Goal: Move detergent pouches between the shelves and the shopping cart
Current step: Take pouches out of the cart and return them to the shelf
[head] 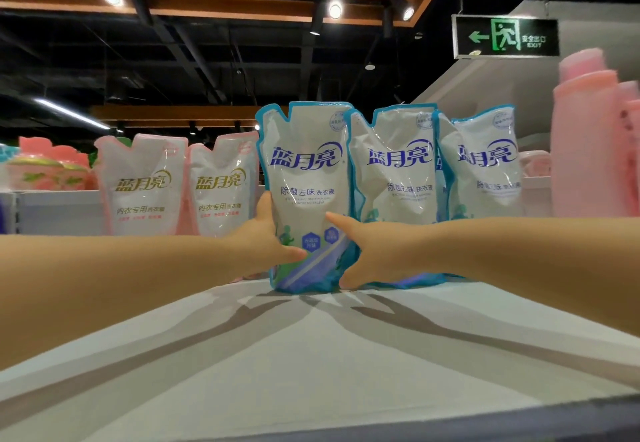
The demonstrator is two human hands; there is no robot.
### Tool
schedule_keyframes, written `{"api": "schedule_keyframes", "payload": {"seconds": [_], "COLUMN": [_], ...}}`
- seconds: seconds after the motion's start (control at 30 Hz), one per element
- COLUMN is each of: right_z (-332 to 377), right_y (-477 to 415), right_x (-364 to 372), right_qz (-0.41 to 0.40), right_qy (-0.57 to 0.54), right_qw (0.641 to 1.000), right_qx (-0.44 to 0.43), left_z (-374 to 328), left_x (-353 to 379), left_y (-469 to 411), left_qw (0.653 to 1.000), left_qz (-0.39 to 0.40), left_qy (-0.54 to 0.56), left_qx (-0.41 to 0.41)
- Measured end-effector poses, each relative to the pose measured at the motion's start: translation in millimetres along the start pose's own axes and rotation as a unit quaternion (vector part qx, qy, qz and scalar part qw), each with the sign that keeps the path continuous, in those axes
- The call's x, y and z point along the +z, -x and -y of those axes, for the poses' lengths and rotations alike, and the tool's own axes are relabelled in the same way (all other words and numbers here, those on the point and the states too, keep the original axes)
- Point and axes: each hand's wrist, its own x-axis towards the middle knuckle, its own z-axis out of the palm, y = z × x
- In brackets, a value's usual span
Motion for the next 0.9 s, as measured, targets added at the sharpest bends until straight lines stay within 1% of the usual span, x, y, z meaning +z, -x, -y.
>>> {"api": "schedule_keyframes", "payload": {"seconds": [0.17,0.23,0.37,0.47,0.53,0.6,0.67,0.77,0.9], "right_z": [2.2,5.1,9.2,8.2,5.5,0.2,-6.2,-14.9,-15.0], "right_y": [12.9,24.2,54.0,79.3,96.4,114.0,133.5,171.8,239.7], "right_x": [-18.8,-24.7,-27.3,-27.7,-29.9,-32.6,-33.3,-34.5,-43.5], "right_qz": [-0.1,-0.128,-0.155,-0.159,-0.166,-0.181,-0.199,-0.247,-0.319], "right_qy": [-0.035,-0.049,-0.07,-0.091,-0.11,-0.127,-0.149,-0.172,-0.136], "right_qw": [0.994,0.99,0.983,0.98,0.977,0.972,0.965,0.952,0.938], "right_qx": [-0.033,-0.041,-0.062,-0.075,-0.081,-0.083,-0.08,-0.057,-0.02], "left_z": [-7.5,-13.9,-29.1,-45.7,-60.5,-74.3,-83.4,-96.1,-113.9], "left_x": [-12.1,-19.5,-27.4,-30.4,-34.2,-40.1,-46.8,-59.7,-74.3], "left_y": [18.0,29.2,60.8,90.1,110.5,130.5,152.8,189.4,243.0], "left_qw": [0.998,0.996,0.991,0.991,0.994,0.996,0.995,0.99,0.983], "left_qz": [-0.035,-0.047,-0.061,-0.038,-0.029,-0.033,-0.052,-0.091,-0.117], "left_qy": [-0.03,-0.039,-0.075,-0.093,-0.077,-0.036,-0.011,-0.017,-0.002], "left_qx": [0.045,0.066,0.094,0.089,0.078,0.072,0.08,0.103,0.139]}}
